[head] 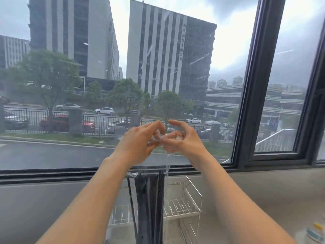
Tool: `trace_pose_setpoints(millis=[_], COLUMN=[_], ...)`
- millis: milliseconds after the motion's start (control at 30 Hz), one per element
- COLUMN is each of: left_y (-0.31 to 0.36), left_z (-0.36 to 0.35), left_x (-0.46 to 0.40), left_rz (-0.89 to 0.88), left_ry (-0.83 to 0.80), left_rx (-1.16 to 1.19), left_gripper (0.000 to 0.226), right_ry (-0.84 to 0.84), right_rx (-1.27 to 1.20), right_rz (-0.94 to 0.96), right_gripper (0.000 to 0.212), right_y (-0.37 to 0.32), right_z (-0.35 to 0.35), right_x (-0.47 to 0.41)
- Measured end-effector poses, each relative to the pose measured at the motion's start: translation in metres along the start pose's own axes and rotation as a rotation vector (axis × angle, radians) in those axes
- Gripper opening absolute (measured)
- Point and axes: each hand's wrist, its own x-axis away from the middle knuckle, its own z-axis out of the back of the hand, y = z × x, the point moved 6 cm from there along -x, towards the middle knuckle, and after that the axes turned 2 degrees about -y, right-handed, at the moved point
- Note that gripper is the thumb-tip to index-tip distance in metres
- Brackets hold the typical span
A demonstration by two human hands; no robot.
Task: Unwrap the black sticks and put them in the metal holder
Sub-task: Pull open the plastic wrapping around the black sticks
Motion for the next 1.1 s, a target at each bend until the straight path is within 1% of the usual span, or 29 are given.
trace_pose_setpoints(millis=[67, 133, 200, 300, 400, 533, 667, 833, 900, 1000, 1067, 1100], left_y=[-0.002, -0.004, -0.006, -0.006, -0.008, -0.011, -0.022, -0.043, -0.049, -0.056, -0.055, -0.051], left_z=[0.002, 0.007, 0.009, 0.01, 0.013, 0.02, 0.02, 0.012, 0.01, 0.007, 0.009, 0.01], left_x=[0.003, 0.007, 0.01, 0.016, 0.02, 0.025, 0.028, 0.029, 0.029, 0.028, 0.029, 0.027], left_rz=[0.011, 0.035, 0.051, 0.071, 0.1, 0.14, 0.258, 0.475, 0.559, 0.68, 0.688, 0.621], left_ry=[0.038, 0.1, 0.148, 0.193, 0.214, 0.231, 0.233, 0.214, 0.231, 0.258, 0.3, 0.31], left_rx=[0.015, 0.024, 0.011, -0.043, -0.078, -0.032, 0.029, 0.227, 0.258, 0.24, 0.217, 0.176], left_gripper=[0.017, 0.01, 0.009, 0.009, 0.01, 0.01, 0.007, 0.013, 0.014, 0.013, 0.014, 0.013], right_ry=[0.047, 0.074, 0.105, 0.14, 0.177, 0.26, 0.31, 0.332, 0.348, 0.363, 0.371, 0.382], right_rx=[-0.139, -0.219, -0.291, -0.409, -0.415, -0.37, -0.31, -0.271, -0.271, -0.302, -0.304, -0.309], right_rz=[-0.049, -0.109, -0.158, -0.18, -0.196, -0.185, -0.15, -0.088, -0.063, -0.054, -0.057, -0.059], right_gripper=[0.067, 0.061, 0.05, 0.028, 0.02, 0.01, 0.007, 0.006, 0.005, 0.006, 0.006, 0.006], right_y=[0.014, 0.029, 0.041, 0.047, 0.046, 0.044, 0.044, 0.043, 0.042, 0.042, 0.043, 0.044], right_z=[0.0, -0.004, -0.009, -0.017, -0.021, -0.025, -0.031, -0.04, -0.045, -0.052, -0.054, -0.054], right_x=[0.01, 0.02, 0.027, 0.033, 0.031, 0.025, 0.021, 0.02, 0.019, 0.016, 0.014, 0.014])
